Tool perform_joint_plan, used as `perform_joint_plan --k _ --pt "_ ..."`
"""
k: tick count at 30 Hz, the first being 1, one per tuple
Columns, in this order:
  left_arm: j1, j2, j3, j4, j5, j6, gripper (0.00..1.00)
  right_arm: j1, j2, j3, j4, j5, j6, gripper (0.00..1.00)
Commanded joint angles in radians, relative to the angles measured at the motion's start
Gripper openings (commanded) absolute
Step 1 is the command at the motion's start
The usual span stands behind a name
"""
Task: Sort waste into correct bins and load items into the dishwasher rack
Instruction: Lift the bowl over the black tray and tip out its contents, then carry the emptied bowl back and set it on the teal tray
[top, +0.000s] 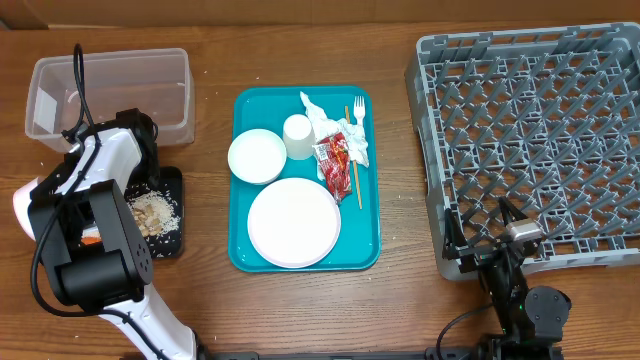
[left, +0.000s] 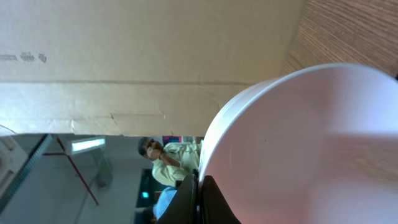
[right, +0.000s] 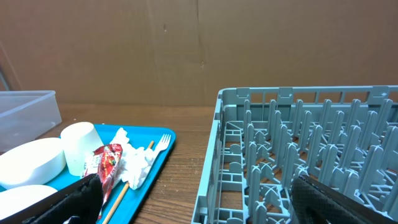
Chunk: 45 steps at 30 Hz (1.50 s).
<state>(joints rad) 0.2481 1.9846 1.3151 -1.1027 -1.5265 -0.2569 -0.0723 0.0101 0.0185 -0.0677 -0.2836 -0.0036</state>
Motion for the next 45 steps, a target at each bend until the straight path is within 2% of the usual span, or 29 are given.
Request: perform_joint_plan --k 1,14,15,22,30,32,35,36,37,38,40,41,43,45 --pt "-0.013 0.007 -0.002 0.009 -0.037 0.052 0.04 -0.004 -0.007 -0.010 0.006 0.003 0.000 1.00" --pt "-0.011 -0.014 -0.002 0.064 0.005 0.038 0.04 -0.004 -0.007 -0.010 0.006 0.003 0.000 1.00" --pt "-0.010 -0.024 -0.002 0.064 0.011 0.010 0.04 -0.004 -0.007 -0.010 0.006 0.003 0.000 1.00" --pt "0.031 -0.124 -0.001 0.088 0.338 -0.013 0.04 -0.004 -0.007 -0.010 0.006 0.003 0.000 1.00" --pt "0.179 -0.438 0.025 0.064 0.644 -0.013 0.04 -0.004 -0.007 -0.010 0.006 0.003 0.000 1.00" --pt "0.217 -0.521 0.025 0.078 0.786 -0.013 0.04 -0.004 -0.007 -0.010 0.006 0.003 0.000 1.00" --pt "0.247 -0.617 0.035 0.089 1.113 -0.011 0.04 -0.004 -0.007 -0.010 0.006 0.003 0.000 1.00" --pt "0.248 -0.658 0.041 0.099 1.307 0.008 0.04 -0.004 -0.007 -0.010 0.006 0.003 0.000 1.00" --pt "0.246 -0.679 0.042 0.117 1.430 0.042 0.04 -0.004 -0.007 -0.010 0.006 0.003 0.000 1.00" --pt "0.241 -0.700 0.042 0.146 1.623 0.105 0.04 -0.004 -0.007 -0.010 0.006 0.003 0.000 1.00" --pt "0.228 -0.715 0.042 0.188 1.884 0.190 0.04 -0.004 -0.007 -0.010 0.006 0.003 0.000 1.00" --pt "0.208 -0.715 0.042 0.227 2.073 0.238 0.04 -0.004 -0.007 -0.010 0.006 0.003 0.000 1.00" --pt "0.165 -0.702 0.042 0.285 2.177 0.238 0.04 -0.004 -0.007 -0.010 0.006 0.003 0.000 1.00" --pt "0.095 -0.669 0.042 0.338 2.177 0.231 0.04 -0.004 -0.007 -0.010 0.006 0.003 0.000 1.00"
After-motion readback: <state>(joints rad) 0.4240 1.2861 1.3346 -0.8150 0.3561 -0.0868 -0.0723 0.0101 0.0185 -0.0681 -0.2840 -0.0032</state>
